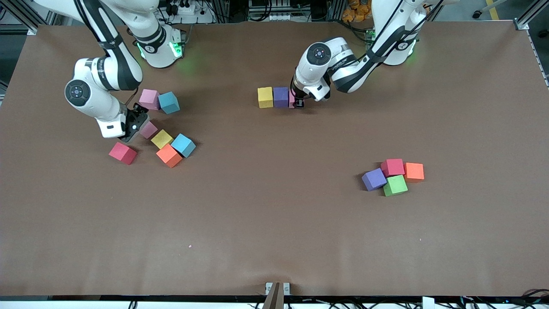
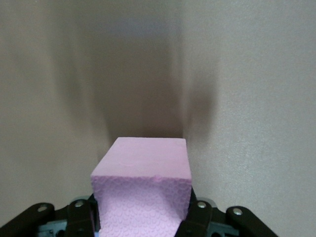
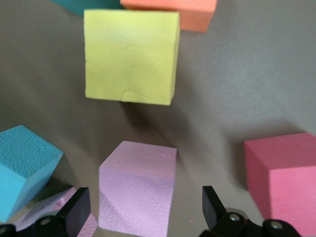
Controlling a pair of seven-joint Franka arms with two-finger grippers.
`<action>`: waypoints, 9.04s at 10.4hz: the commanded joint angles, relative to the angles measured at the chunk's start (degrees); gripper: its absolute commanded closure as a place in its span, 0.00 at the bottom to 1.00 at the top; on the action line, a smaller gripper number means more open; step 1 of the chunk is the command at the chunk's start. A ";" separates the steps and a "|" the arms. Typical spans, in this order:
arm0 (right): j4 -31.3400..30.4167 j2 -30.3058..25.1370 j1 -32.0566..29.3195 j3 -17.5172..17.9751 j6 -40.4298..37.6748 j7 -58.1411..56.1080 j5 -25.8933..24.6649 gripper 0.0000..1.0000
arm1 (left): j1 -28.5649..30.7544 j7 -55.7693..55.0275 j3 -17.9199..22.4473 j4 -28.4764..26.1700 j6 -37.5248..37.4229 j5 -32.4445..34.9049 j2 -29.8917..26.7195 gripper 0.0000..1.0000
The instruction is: Form number 2 with 11 blocks
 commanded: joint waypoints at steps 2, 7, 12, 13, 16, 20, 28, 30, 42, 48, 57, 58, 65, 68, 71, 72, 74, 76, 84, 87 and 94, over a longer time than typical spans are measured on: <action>-6.22 -2.40 -0.83 0.84 6.24 0.16 1.69 0.00 | -0.97 -1.66 0.35 -0.89 1.33 1.55 -0.51 0.86; -6.58 -1.08 -0.65 0.75 9.51 -0.19 1.60 0.00 | -1.85 -1.57 0.61 -0.80 1.42 1.55 0.19 0.85; -6.58 1.56 -1.09 0.67 11.53 -0.46 1.60 0.00 | -2.21 -1.57 1.49 -0.45 1.42 1.55 0.72 0.53; -6.58 1.56 -1.27 0.58 11.27 -0.63 1.60 0.00 | -2.29 -1.57 1.41 -0.28 1.42 1.55 0.72 0.49; -6.76 1.56 -1.80 0.67 11.09 -0.72 1.51 0.00 | -2.21 -1.57 1.49 -0.19 1.42 1.55 0.72 0.38; -6.85 1.56 -2.32 0.67 10.83 -0.81 1.51 0.15 | -2.12 -1.49 1.41 -0.19 0.98 1.90 -0.07 0.00; -1.77 -6.16 1.54 1.19 0.76 -0.37 1.51 0.68 | -1.85 -1.66 0.79 0.25 -1.83 1.90 -3.58 0.00; 2.36 -8.02 4.43 1.28 -4.18 0.16 1.77 0.68 | -1.76 -1.75 0.53 0.69 -2.71 1.90 -4.90 0.00; 11.26 -4.16 24.56 1.28 -4.29 31.51 9.07 0.68 | 4.11 10.43 -1.50 9.46 -15.35 1.73 -8.16 0.00; 19.41 4.00 35.97 1.11 -3.67 53.46 9.07 0.68 | 13.86 33.36 -1.41 15.37 -23.97 1.81 -8.07 0.00; 47.70 28.34 64.44 -9.06 -4.29 91.98 7.31 0.68 | 27.32 70.46 0.08 23.70 -32.76 1.99 -5.35 0.00; 50.43 30.37 67.61 -11.44 -4.46 94.70 7.31 0.68 | 27.15 73.54 1.57 25.89 -33.81 2.25 -4.04 0.00; 52.83 34.25 76.69 -16.12 -4.82 104.56 8.02 0.68 | 26.54 81.28 2.72 35.76 -36.02 15.17 7.93 0.00; 52.83 34.69 76.87 -16.03 -4.73 105.62 8.28 0.68 | 26.54 88.84 4.48 35.76 -36.02 15.09 8.45 0.00; 52.83 35.39 77.39 -16.03 -4.73 107.82 8.37 0.68 | 26.62 91.41 4.83 35.67 -36.02 15.17 10.29 0.00; 52.83 35.48 77.83 -16.03 -4.73 108.69 8.28 0.68 | 26.62 91.59 4.83 35.67 -36.02 15.17 10.91 0.00; 52.83 35.48 78.18 -16.03 -4.73 109.32 8.37 0.68 | 26.54 92.20 4.83 36.11 -36.02 16.66 12.58 0.00; 52.83 35.83 78.27 -15.95 -4.73 109.49 8.46 0.68 | 26.62 92.73 4.92 36.81 -36.02 18.85 13.90 0.00; 52.92 36.63 78.98 -15.95 -4.73 109.85 8.37 0.67 | 25.83 94.49 6.06 38.05 -35.41 19.04 15.75 0.00; 53.27 36.63 78.98 -15.95 -4.73 109.85 8.46 0.67 | 25.66 94.49 6.06 38.22 -34.18 19.04 16.80 0.00; 53.36 36.71 78.98 -15.95 -4.82 110.29 8.54 0.67 | 25.57 94.49 6.50 38.31 -33.30 20.89 18.74 0.00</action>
